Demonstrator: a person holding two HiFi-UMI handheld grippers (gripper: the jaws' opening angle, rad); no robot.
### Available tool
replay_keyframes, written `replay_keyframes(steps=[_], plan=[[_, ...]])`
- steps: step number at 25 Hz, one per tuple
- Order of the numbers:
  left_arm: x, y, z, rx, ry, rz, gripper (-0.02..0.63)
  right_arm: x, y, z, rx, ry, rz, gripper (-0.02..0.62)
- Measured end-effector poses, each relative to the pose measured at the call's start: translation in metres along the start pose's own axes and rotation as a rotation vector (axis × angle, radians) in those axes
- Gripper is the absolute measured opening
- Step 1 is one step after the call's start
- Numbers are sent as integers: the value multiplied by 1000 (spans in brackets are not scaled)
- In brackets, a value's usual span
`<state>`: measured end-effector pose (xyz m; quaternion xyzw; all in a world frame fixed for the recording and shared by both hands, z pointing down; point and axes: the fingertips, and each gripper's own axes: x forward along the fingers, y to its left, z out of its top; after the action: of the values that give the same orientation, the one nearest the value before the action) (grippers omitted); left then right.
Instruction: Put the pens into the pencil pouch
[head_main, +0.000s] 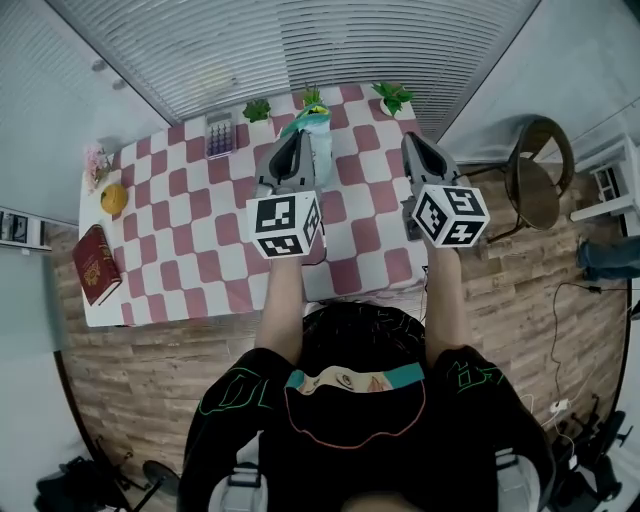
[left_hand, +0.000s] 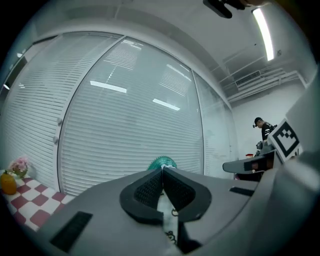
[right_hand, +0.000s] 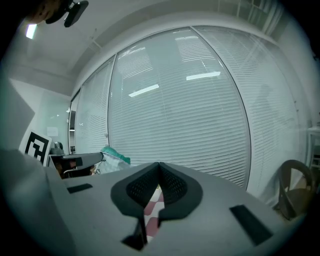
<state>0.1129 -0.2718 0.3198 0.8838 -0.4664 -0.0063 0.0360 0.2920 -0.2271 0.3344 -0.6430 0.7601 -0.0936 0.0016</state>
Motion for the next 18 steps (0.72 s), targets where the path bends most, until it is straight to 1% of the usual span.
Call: replay_keyframes(steps=[4,7,9,18], plan=[[-3,16,0,10,-6,88,-2,5,3,-3,-49,7,-23,3],[-7,27,1,11,-21,151,-2,10,5,-7,-57,12,-29,3],[-10,33,3,10,-31,177,-2,12,6,-8,-56,16,-28,3],[-13,40,5,2,-43,198,-2,17,12,-9,-53,22,-2,3]])
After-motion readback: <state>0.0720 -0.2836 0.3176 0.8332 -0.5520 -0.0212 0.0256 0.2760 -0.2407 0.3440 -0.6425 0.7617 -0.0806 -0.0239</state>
